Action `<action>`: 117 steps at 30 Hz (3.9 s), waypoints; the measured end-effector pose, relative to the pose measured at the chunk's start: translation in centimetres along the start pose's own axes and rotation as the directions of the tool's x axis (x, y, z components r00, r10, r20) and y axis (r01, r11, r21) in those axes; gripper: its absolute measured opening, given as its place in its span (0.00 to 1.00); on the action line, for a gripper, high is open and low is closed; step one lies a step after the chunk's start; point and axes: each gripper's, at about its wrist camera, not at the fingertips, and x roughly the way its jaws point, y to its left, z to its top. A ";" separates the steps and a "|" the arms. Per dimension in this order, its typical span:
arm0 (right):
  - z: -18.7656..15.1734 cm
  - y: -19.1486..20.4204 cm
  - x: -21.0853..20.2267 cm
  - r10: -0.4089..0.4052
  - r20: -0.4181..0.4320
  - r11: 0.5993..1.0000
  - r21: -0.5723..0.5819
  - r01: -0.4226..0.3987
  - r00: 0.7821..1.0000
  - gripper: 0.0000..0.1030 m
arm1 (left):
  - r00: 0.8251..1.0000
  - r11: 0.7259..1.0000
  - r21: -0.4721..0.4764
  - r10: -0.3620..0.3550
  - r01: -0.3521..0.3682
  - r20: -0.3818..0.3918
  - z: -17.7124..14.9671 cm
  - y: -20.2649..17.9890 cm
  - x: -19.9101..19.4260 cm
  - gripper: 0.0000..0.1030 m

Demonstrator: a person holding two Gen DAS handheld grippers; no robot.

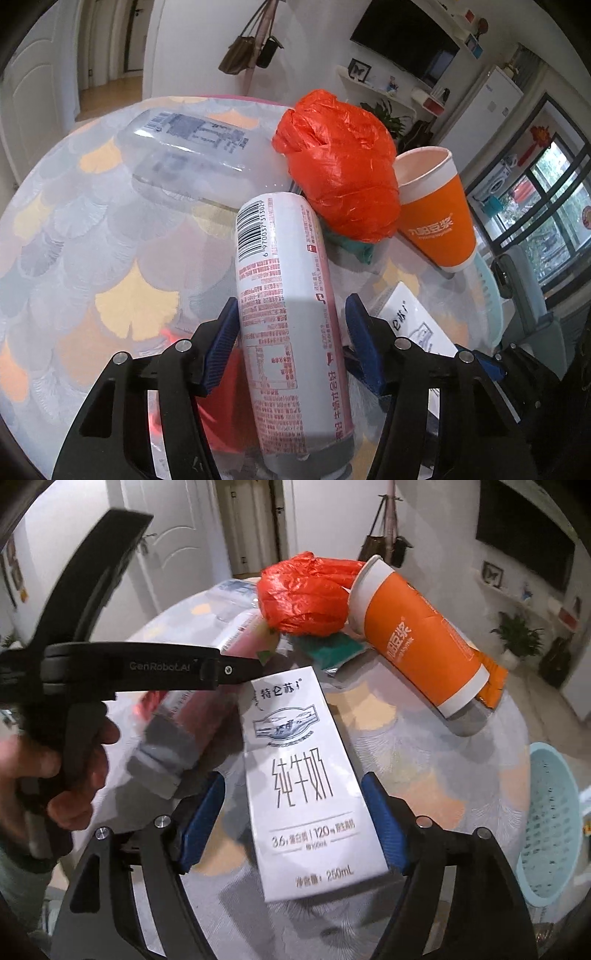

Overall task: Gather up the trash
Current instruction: 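Grasp the white-capped spray can with the left tool while the right tool grasps a milk carton, then carry the spray can and milk carton over the blue basket and release both, then move both tools back over the table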

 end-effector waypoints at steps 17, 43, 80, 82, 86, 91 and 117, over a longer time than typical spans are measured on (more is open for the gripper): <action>-2.2 -2.0 -7.5 -0.057 0.162 0.994 0.105 0.040 0.985 0.49 | 0.961 0.970 0.067 -0.243 0.236 0.134 -2.7 -2.5 -6.3 0.46; -5.4 -19.3 -17.3 -0.470 0.281 0.811 0.511 0.284 0.837 0.49 | 0.884 0.839 0.352 -0.464 0.416 0.061 1.3 -22.7 -2.5 0.46; -11.7 -30.0 -6.8 -0.514 -0.085 0.511 0.769 0.385 0.853 0.58 | 0.937 0.846 0.429 -0.349 0.316 -0.002 1.8 -30.5 6.8 0.61; -11.3 -29.2 -7.6 -0.518 -0.068 0.527 0.759 0.381 0.853 0.58 | 0.931 0.847 0.423 -0.365 0.321 0.024 1.5 -29.8 5.0 0.64; -10.1 -26.9 -9.6 -0.520 -0.014 0.572 0.737 0.361 0.854 0.58 | 0.918 0.856 0.405 -0.386 0.322 0.087 0.9 -27.5 1.2 0.68; -7.7 -22.6 -12.1 -0.522 0.073 0.653 0.675 0.343 0.850 0.59 | 0.909 0.879 0.373 -0.379 0.296 0.174 -0.2 -23.1 -3.7 0.77; 5.2 -6.9 -2.8 -0.181 0.196 0.969 0.203 0.140 0.964 0.78 | 0.991 0.998 0.070 -0.006 -0.004 0.136 -5.6 2.8 -6.0 0.82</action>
